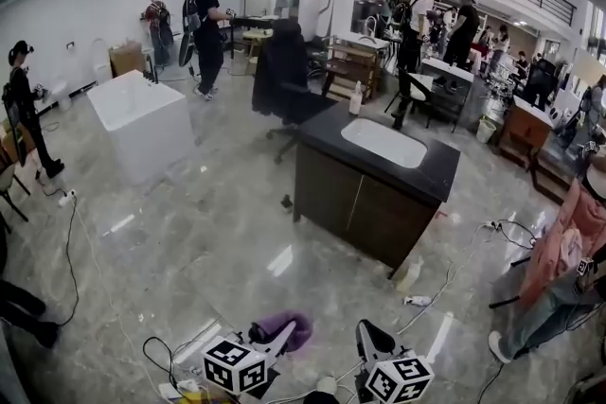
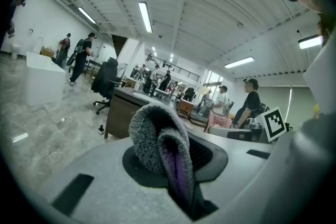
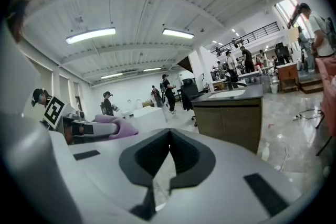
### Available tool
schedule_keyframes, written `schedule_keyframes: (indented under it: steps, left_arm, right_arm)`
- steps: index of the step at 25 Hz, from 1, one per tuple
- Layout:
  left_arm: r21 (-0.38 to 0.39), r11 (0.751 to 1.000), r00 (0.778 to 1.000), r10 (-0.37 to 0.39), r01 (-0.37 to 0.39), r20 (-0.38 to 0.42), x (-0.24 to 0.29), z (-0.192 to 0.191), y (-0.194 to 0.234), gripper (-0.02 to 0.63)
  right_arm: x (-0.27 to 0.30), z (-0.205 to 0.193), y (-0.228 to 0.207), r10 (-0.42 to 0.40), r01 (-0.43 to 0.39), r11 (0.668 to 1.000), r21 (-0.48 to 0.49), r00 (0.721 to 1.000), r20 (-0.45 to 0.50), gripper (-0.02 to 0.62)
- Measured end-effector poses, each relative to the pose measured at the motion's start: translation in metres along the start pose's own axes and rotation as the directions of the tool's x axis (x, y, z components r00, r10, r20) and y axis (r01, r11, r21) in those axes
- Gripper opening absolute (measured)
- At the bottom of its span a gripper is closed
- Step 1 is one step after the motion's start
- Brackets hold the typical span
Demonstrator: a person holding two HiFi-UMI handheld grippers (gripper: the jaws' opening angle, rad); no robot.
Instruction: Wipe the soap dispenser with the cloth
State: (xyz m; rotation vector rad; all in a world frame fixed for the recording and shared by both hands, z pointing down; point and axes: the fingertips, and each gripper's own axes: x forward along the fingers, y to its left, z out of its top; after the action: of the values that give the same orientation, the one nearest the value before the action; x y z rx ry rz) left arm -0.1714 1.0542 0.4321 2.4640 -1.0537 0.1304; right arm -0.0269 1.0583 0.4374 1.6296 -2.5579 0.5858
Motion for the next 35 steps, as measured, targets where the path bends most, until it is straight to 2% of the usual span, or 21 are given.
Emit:
schedule_keyframes:
  steps: [9, 13, 17, 21, 24, 30, 35]
  left_arm:
    - [0.014, 1.0, 0.999, -0.019, 0.019, 0.051, 0.119, 0.049, -0.006, 0.057]
    - [0.022, 1.0, 0.996, -0.021, 0.019, 0.091, 0.155, 0.064, -0.008, 0.057]
    - [0.024, 0.999, 0.997, -0.022, 0.02, 0.079, 0.184, 0.069, -0.004, 0.057]
    - [0.052, 0.999, 0.997, 0.0, -0.004, 0.081, 0.194, 0.076, 0.008, 0.057]
    - [0.018, 1.0, 0.994, 0.015, -0.017, 0.11, 0.205, 0.088, 0.024, 0.057]
    - [0.008, 1.0, 0.997, -0.024, 0.023, 0.078, 0.25, 0.112, 0.069, 0.057]
    - [-0.014, 0.997, 0.995, -0.073, 0.074, 0.072, 0.278, 0.143, 0.113, 0.057]
  right_arm:
    - [0.038, 0.047, -0.103, 0.003, -0.003, 1.0, 0.002, 1.0, 0.009, 0.003]
    - [0.048, 0.055, -0.135, 0.004, -0.004, 1.0, -0.001, 1.0, 0.014, 0.005]
    - [0.065, 0.059, -0.164, -0.005, 0.004, 0.999, 0.032, 1.0, 0.015, 0.004]
    - [0.083, 0.059, -0.171, 0.016, -0.016, 0.999, 0.045, 1.0, 0.001, 0.005]
    - [0.102, 0.063, -0.177, 0.032, -0.032, 0.998, 0.049, 0.999, -0.005, 0.005]
    - [0.161, 0.083, -0.198, -0.006, 0.007, 0.999, 0.045, 1.0, -0.018, 0.005]
    - [0.217, 0.105, -0.197, 0.016, -0.017, 0.999, 0.042, 1.0, 0.002, 0.005]
